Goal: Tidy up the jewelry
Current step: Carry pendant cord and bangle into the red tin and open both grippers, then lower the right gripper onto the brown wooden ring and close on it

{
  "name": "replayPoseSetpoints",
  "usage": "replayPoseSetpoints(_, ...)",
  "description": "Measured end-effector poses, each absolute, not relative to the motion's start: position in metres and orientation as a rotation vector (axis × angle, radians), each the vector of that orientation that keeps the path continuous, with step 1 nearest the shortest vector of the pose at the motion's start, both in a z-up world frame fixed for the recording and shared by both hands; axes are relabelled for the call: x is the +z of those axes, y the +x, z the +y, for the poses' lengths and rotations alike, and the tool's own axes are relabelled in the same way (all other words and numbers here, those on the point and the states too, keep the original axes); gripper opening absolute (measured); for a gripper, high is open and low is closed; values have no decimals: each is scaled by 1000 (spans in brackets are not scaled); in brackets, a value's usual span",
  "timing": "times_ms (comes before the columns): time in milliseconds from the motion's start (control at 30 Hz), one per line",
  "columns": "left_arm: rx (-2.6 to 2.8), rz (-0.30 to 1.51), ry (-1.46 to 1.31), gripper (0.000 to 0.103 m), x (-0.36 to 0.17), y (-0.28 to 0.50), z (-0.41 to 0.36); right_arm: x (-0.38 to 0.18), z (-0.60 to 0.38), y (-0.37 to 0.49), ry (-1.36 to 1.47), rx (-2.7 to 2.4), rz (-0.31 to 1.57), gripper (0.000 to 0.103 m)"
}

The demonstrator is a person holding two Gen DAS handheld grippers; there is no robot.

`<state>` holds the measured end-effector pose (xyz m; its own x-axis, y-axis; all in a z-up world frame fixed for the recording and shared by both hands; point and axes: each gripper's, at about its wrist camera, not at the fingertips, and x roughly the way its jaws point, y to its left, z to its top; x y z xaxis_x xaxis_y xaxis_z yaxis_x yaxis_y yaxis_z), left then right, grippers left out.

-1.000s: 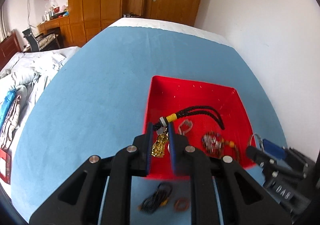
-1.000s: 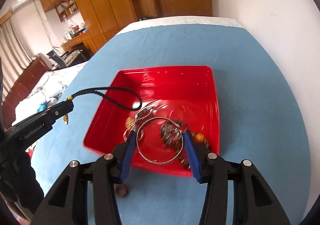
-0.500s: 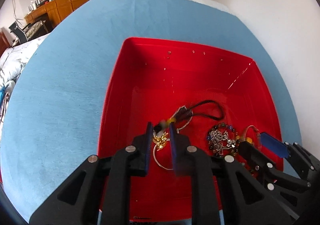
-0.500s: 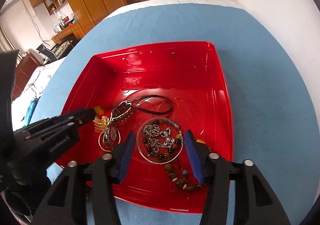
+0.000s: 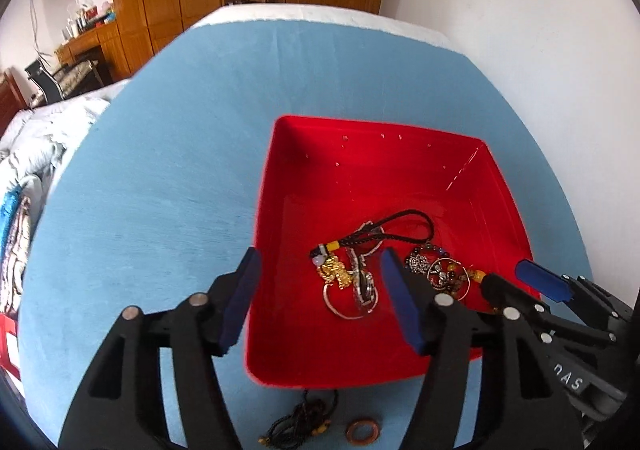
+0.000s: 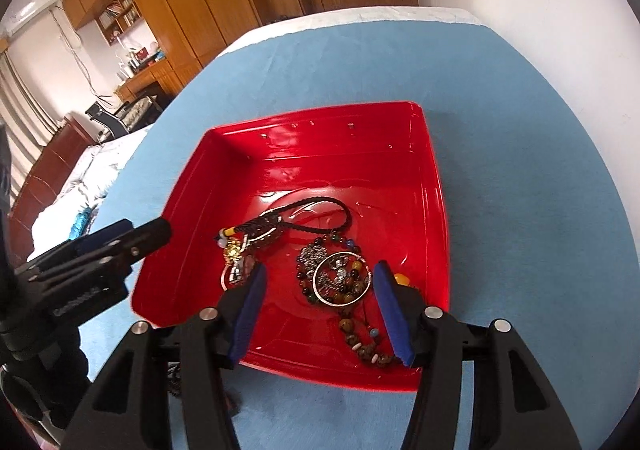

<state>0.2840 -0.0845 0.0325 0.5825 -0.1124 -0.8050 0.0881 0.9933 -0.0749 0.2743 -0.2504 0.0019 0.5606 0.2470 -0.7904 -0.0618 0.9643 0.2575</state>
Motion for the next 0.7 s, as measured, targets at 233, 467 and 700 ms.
replayPoseSetpoints(233,-124,942,37,72,33,255,-68,13,-242,250,195,223,955,55)
replayPoseSetpoints(467,-131,1027,37,70,11,221,-37,11,-227,214,165,264,967,55)
replayPoseSetpoints(700,-138,1048,18,70,-2,192,-25,-3,-202,187,141,331,1006,52)
